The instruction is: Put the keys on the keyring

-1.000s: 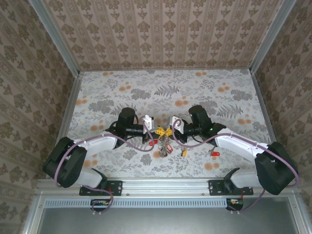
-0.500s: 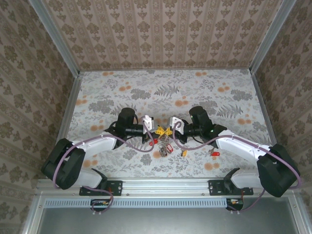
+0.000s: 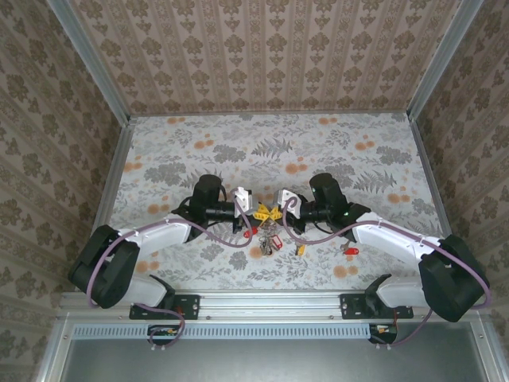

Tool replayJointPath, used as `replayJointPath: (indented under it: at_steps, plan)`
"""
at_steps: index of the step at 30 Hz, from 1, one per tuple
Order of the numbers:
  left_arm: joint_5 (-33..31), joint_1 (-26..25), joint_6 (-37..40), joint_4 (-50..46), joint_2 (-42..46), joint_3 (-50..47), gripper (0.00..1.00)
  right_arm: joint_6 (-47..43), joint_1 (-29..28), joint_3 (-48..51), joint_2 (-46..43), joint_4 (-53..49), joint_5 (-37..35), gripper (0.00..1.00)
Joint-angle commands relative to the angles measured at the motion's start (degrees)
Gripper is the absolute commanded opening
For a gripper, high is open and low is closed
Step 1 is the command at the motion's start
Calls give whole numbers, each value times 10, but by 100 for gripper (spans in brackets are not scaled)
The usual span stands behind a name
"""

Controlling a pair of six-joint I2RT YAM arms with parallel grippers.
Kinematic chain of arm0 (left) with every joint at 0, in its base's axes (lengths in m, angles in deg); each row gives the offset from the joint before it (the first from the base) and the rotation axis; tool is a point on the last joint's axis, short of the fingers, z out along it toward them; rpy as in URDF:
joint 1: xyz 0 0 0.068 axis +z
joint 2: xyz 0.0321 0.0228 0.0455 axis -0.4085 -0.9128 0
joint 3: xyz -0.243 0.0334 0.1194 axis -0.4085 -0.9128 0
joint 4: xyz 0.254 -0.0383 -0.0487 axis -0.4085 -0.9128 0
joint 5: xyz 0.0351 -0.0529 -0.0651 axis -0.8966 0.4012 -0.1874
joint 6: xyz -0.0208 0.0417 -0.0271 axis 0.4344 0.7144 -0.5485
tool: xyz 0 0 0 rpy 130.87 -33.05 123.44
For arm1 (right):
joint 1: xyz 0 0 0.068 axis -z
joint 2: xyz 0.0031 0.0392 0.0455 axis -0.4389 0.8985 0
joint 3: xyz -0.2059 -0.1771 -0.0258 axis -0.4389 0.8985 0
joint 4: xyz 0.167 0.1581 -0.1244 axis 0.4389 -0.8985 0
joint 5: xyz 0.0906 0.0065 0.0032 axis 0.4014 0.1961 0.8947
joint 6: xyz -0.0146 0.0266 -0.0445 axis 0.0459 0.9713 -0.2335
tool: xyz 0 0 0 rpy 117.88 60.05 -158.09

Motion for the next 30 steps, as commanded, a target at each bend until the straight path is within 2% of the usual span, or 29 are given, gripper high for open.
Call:
replayJointPath:
  at_steps: [1,3,6,9,11,14,16,18,21,23,25,29,30]
  plan:
    - [11,-13,17,-16,-5,19,16,18,-2,1,-14,56,38,0]
    - [9,-14,21,-22,-5,21,12,22,-2,1,-14,57,41,0]
    - [6,-15,26,-25,-4,20,0,25,-2,1,-14,56,40,0]
    - [-2,-16,25,-20,1,16,0,25,-1,3,-18,45,29,0]
    - [-13,-15,19,-13,8,12,0,23,-1,4,-26,24,11,10]
    - [-31,-15,12,-2,17,6,0,25,-1,9,-48,-18,-17,20]
    - [-45,-14,6,5,22,4,0,36,-1,13,-69,-51,-39,22]
    - [-52,-12,1,6,25,3,0,68,-1,21,-94,-72,-78,29]
    - [-56,-11,-9,4,29,3,0,192,4,23,-138,-113,-166,38]
    - [-57,-10,-14,-4,34,5,0,300,8,10,-157,-175,-254,43]
    - [-57,-9,-20,-8,38,5,0,395,11,-4,-160,-245,-321,41]
    - [-66,-8,-30,-20,46,3,0,575,17,-29,-135,-366,-356,35]
    - [-68,-6,-34,-22,48,2,0,616,17,-32,-127,-388,-345,34]
